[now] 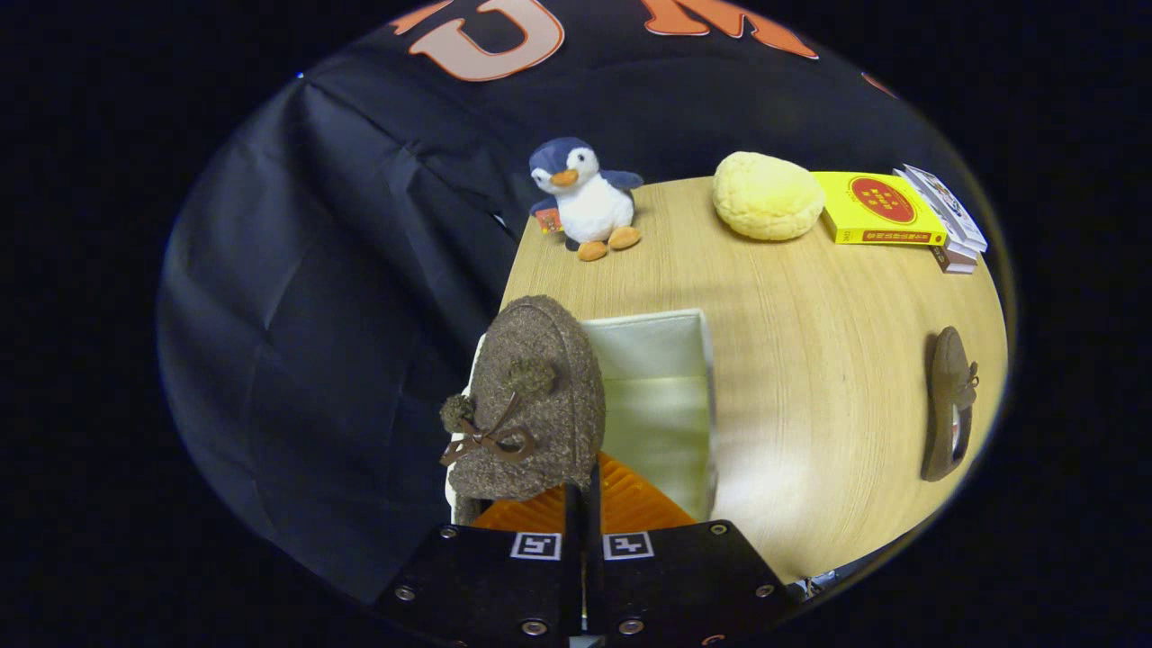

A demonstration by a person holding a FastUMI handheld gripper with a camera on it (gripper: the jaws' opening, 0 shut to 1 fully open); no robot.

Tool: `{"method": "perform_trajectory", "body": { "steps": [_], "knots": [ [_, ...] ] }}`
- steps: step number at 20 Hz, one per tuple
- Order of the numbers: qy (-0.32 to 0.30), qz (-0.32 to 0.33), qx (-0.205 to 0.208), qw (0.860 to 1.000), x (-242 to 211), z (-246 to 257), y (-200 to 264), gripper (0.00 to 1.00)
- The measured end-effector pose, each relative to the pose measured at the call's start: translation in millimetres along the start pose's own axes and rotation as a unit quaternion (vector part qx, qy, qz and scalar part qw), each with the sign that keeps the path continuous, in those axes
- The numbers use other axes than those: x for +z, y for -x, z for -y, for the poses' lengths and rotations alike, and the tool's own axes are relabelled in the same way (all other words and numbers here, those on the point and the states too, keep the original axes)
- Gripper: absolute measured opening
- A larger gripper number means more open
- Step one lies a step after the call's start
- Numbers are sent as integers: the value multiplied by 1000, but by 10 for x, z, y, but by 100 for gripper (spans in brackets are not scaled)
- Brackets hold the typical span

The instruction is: Open the storage box then place both shoes into the box .Put the left shoe in first, then the right shoe, with the right side of both shoes facing outward in a uniform manner.

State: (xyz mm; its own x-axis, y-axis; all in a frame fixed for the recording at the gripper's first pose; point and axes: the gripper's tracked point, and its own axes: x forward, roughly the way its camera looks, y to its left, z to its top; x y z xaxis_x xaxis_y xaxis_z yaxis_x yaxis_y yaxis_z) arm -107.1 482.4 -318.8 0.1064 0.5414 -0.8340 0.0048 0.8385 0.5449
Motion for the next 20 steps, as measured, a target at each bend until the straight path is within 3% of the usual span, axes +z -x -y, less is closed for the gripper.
{"method": "perform_trajectory", "body": {
  "steps": [7,14,18,19,20],
  "knots": [
    [3,-47,-50,998,-300,-1,-539,3],
    [-3,-106,-53,993,-572,-16,-907,6],
    [22,-135,-30,990,-699,-97,-865,25],
    [27,-133,-22,990,-678,-122,-814,40],
    [30,-131,-9,991,-658,-167,-753,46]
  ]
}}
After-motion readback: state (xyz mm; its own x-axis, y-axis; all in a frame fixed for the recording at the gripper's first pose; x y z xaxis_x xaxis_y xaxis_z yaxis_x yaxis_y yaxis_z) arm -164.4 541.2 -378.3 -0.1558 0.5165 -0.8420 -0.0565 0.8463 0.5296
